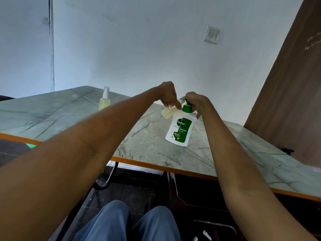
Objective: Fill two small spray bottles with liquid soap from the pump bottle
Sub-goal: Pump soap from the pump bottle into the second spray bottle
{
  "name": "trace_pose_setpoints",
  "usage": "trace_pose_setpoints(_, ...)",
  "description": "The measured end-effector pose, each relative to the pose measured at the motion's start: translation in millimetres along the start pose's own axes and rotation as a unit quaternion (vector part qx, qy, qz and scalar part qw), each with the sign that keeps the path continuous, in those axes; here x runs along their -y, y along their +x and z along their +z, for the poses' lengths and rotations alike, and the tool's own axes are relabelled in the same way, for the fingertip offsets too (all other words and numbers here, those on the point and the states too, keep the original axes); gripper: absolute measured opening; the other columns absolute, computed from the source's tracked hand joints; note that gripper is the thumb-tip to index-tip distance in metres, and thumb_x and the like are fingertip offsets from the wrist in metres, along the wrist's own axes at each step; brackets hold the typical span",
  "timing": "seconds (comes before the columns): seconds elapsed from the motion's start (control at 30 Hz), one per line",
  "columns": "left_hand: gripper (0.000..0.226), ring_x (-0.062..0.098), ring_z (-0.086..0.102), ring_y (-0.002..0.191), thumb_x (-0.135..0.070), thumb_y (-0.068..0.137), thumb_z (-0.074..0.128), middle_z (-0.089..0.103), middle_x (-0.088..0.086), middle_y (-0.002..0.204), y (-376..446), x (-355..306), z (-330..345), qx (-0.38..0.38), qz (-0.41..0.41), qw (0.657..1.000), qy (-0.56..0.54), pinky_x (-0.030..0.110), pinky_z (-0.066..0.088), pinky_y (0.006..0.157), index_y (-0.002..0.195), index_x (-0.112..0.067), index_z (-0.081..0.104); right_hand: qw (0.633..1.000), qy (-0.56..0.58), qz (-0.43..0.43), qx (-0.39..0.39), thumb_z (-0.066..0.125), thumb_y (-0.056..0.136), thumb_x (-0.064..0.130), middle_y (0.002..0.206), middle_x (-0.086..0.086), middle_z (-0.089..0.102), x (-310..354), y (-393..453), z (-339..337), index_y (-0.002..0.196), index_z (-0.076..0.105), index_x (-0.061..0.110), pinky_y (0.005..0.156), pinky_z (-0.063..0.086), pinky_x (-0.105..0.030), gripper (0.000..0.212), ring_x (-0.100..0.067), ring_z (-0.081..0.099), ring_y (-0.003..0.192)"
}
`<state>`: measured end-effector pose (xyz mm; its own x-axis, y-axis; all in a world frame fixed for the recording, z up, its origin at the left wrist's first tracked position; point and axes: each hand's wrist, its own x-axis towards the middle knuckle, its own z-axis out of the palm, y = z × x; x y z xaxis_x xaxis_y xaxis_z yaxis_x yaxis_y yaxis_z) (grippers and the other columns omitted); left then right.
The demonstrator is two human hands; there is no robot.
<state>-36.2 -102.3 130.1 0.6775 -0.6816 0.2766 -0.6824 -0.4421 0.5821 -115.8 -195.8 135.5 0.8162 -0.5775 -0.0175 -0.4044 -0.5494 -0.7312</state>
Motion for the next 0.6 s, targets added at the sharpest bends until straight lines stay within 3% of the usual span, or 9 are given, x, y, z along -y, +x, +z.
trace_pose_setpoints(0.1,0.044,0.013,0.061,0.059,-0.024,0.066,0.082,0.067,0.010,0.084,-0.1,1.3,1.1,0.007,0.000,1.000,0.000,0.013,0.050,0.048,0.097,0.004,0.070,1.000,-0.006,0.002,0.003,0.022,0.098,0.011,0.133,-0.020,0.050,-2.3,0.4,1.3,0.098,0.042,0.004,0.062,0.038,-0.034,0.022,-0.026,0.052,0.105)
trace_pose_setpoints(0.17,0.044,0.009,0.061,0.052,-0.024,0.065,0.083,0.067,0.010,0.082,-1.0,1.1,1.4,0.001,-0.001,1.000,-0.005,0.014,0.051,0.048,0.096,0.004,0.070,1.000,-0.002,0.008,0.005,0.021,0.097,0.011,0.132,-0.020,0.050,-3.0,1.0,-0.3,0.089,0.043,0.003,0.074,0.036,-0.037,0.025,-0.029,0.050,0.121)
trace_pose_setpoints(0.23,0.044,0.004,0.058,0.041,-0.023,0.063,0.085,0.065,0.007,0.071,-0.7,1.0,0.5,-0.004,-0.003,1.000,-0.011,0.015,0.052,0.048,0.094,0.005,0.070,1.000,-0.004,0.015,0.006,0.020,0.096,0.012,0.117,-0.017,0.053,-3.4,-0.6,-1.8,0.080,0.041,0.006,0.078,0.034,-0.042,0.027,-0.029,0.051,0.116)
trace_pose_setpoints(0.33,0.045,0.006,0.060,0.045,-0.023,0.063,0.085,0.065,0.007,0.073,-1.0,1.4,0.3,-0.008,-0.004,1.000,-0.017,0.015,0.052,0.048,0.095,0.005,0.070,1.000,0.000,0.010,0.000,0.019,0.095,0.010,0.104,-0.013,0.047,-1.4,-3.0,-1.8,0.072,0.036,0.008,0.074,0.035,-0.040,0.028,-0.024,0.048,0.095)
trace_pose_setpoints(0.43,0.046,0.013,0.061,0.059,-0.023,0.064,0.084,0.066,0.011,0.088,-4.0,1.1,1.4,-0.013,-0.006,1.000,-0.020,0.015,0.052,0.048,0.098,0.005,0.069,1.000,-0.001,0.010,0.002,0.018,0.096,0.010,0.099,-0.012,0.046,0.2,-4.3,-2.6,0.071,0.035,0.009,0.073,0.035,-0.038,0.030,-0.023,0.046,0.094)
trace_pose_setpoints(0.53,0.045,0.015,0.061,0.062,-0.022,0.064,0.084,0.066,0.012,0.091,-5.6,2.4,2.6,-0.015,-0.006,1.000,-0.027,0.015,0.051,0.048,0.097,0.005,0.069,1.000,0.001,0.015,0.004,0.018,0.096,0.010,0.081,-0.009,0.046,1.0,-7.5,-2.3,0.072,0.036,0.008,0.067,0.037,-0.037,0.030,-0.022,0.046,0.095)
trace_pose_setpoints(0.6,0.044,0.015,0.061,0.061,-0.022,0.064,0.084,0.067,0.012,0.090,-5.8,2.1,3.3,-0.016,-0.007,1.000,-0.025,0.015,0.051,0.048,0.096,0.005,0.069,1.000,-0.001,0.020,0.008,0.019,0.097,0.011,0.094,-0.011,0.054,-0.2,-8.0,-1.7,0.084,0.040,0.005,0.062,0.038,-0.034,0.026,-0.025,0.049,0.100)
